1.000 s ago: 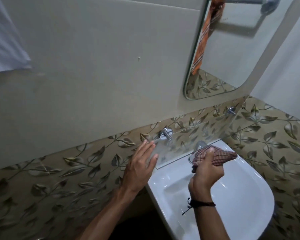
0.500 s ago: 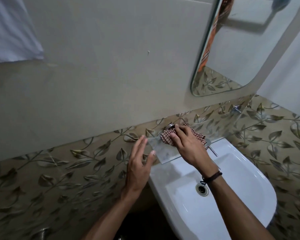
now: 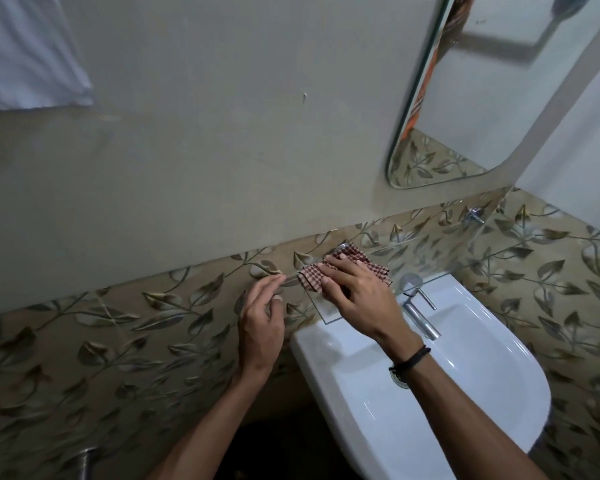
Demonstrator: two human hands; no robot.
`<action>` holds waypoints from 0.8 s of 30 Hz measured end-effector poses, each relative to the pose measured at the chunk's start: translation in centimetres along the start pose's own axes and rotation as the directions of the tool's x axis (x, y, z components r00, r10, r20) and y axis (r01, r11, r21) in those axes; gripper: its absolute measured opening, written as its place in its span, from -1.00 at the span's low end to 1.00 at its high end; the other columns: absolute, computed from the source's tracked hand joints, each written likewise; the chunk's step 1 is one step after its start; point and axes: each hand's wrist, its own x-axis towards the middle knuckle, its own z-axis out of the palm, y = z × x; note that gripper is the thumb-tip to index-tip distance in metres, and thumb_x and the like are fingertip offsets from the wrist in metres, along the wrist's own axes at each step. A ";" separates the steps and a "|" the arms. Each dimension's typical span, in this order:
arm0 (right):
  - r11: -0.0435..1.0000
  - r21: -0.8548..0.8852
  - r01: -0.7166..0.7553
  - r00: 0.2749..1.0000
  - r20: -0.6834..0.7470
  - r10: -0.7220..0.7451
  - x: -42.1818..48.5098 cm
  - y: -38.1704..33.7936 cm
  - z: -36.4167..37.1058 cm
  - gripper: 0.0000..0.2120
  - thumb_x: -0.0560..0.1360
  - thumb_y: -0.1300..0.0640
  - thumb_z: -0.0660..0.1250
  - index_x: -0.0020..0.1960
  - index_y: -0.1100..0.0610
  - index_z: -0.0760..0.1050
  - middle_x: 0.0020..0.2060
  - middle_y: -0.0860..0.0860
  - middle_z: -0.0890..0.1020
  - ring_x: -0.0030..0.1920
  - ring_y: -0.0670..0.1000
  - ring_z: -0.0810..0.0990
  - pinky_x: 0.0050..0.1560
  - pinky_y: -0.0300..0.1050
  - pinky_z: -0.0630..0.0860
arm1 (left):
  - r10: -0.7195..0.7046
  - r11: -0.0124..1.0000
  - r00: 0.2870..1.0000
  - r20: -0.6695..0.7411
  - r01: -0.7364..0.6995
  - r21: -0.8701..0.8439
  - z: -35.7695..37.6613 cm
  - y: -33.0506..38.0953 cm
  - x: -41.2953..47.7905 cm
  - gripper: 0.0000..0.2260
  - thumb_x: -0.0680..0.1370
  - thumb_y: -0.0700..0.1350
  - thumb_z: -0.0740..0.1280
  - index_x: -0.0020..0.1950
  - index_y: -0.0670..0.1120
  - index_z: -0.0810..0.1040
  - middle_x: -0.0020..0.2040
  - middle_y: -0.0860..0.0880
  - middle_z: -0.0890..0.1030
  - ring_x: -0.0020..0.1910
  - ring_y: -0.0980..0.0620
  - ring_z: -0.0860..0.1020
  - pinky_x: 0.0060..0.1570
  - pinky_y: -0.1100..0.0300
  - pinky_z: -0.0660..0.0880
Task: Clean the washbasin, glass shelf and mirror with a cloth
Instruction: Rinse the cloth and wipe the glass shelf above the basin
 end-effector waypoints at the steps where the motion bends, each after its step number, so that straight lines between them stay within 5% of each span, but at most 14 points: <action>1: 1.000 0.001 0.012 1.000 -0.014 -0.012 -0.1 -0.4 0.3 -0.58 0.64 -0.19 0.10 0.39 -0.11 0.52 0.41 -0.16 0.49 0.48 -0.13 0.34 0.49 -0.12 0.23 | 0.006 1.000 1.000 -0.002 -0.006 0.005 -0.1 0.0 0.1 -0.67 0.56 -0.27 0.23 0.25 -0.10 0.65 0.22 0.10 0.59 0.26 0.21 0.50 0.35 0.34 0.35; 5: 0.987 0.070 0.146 0.989 -0.028 -0.145 -1.4 1.2 0.0 -0.62 0.62 -0.18 0.15 0.32 -0.11 0.58 0.37 -0.20 0.52 0.45 -0.21 0.37 0.45 -0.10 0.34 | 0.045 0.998 0.999 0.007 -0.046 0.032 -0.1 -0.1 0.1 -0.67 0.54 -0.27 0.25 0.22 -0.09 0.66 0.18 0.11 0.60 0.23 0.17 0.52 0.32 0.31 0.37; 10: 0.996 0.029 0.079 0.997 -0.006 -0.079 0.0 0.9 -0.4 -0.56 0.60 -0.23 0.10 0.36 -0.14 0.53 0.40 -0.18 0.49 0.47 -0.19 0.34 0.49 -0.04 0.31 | 0.034 0.999 0.999 0.013 -0.035 0.038 -0.2 0.0 0.3 -0.67 0.55 -0.28 0.24 0.22 -0.09 0.66 0.17 0.08 0.60 0.20 0.18 0.52 0.28 0.40 0.36; 14: 0.963 0.107 0.247 0.964 -0.132 -0.233 -3.0 0.6 0.5 -0.66 0.60 -0.14 0.28 0.30 -0.05 0.61 0.34 -0.16 0.56 0.43 -0.19 0.40 0.46 -0.11 0.30 | 0.077 0.995 0.997 0.022 -0.078 0.059 -0.2 0.4 0.4 -0.67 0.57 -0.29 0.23 0.23 -0.10 0.67 0.18 0.05 0.61 0.21 0.15 0.53 0.28 0.37 0.38; 17: 0.960 0.062 0.273 0.908 -0.346 -0.236 -4.6 1.5 1.6 -0.70 0.63 -0.07 0.29 0.22 0.07 0.64 0.25 -0.10 0.63 0.36 -0.10 0.51 0.38 0.08 0.38 | 0.142 0.982 0.989 0.045 -0.146 0.116 -0.7 0.7 0.9 -0.69 0.58 -0.26 0.24 0.24 -0.10 0.66 0.20 0.06 0.62 0.22 0.13 0.53 0.29 0.31 0.39; 19: 0.961 0.198 0.190 0.831 -0.553 -0.050 -5.7 0.9 3.5 -0.75 0.64 0.03 0.28 0.14 0.16 0.64 0.13 -0.01 0.68 0.27 0.03 0.59 0.30 0.14 0.45 | 0.172 0.972 0.983 0.065 -0.181 0.152 -1.0 1.0 1.1 -0.69 0.58 -0.26 0.25 0.25 -0.09 0.66 0.20 0.05 0.62 0.22 0.12 0.52 0.29 0.36 0.35; 20: 0.913 0.391 0.118 0.769 -0.617 0.165 -6.2 -0.1 4.2 -0.78 0.63 0.05 0.28 0.13 0.13 0.64 0.08 0.03 0.69 0.20 0.10 0.62 0.23 0.13 0.49 | 0.183 0.967 0.980 0.080 -0.194 0.168 -1.2 1.1 1.2 -0.69 0.58 -0.27 0.26 0.25 -0.09 0.66 0.21 0.04 0.63 0.22 0.10 0.52 0.30 0.40 0.32; 22: 0.621 0.784 0.004 0.525 -0.530 0.666 -6.8 -2.4 4.7 -0.85 0.63 0.00 0.25 0.09 -0.08 0.59 -0.02 0.07 0.66 0.01 0.11 0.63 -0.02 0.06 0.58 | 0.195 0.957 0.974 0.119 -0.216 0.196 -1.7 1.3 1.3 -0.67 0.57 -0.30 0.29 0.28 -0.10 0.65 0.22 0.03 0.63 0.23 0.07 0.53 0.31 0.45 0.27; 24: 0.340 0.940 0.020 0.261 -0.334 0.906 -7.3 -3.5 4.7 -0.81 0.68 0.02 0.17 -0.03 -0.09 0.53 -0.15 0.01 0.58 -0.16 -0.08 0.55 -0.11 -0.05 0.52 | 0.216 0.944 0.963 0.162 -0.248 0.216 -2.2 1.3 1.4 -0.65 0.57 -0.35 0.32 0.30 -0.10 0.64 0.24 0.01 0.62 0.24 0.04 0.53 0.34 0.48 0.21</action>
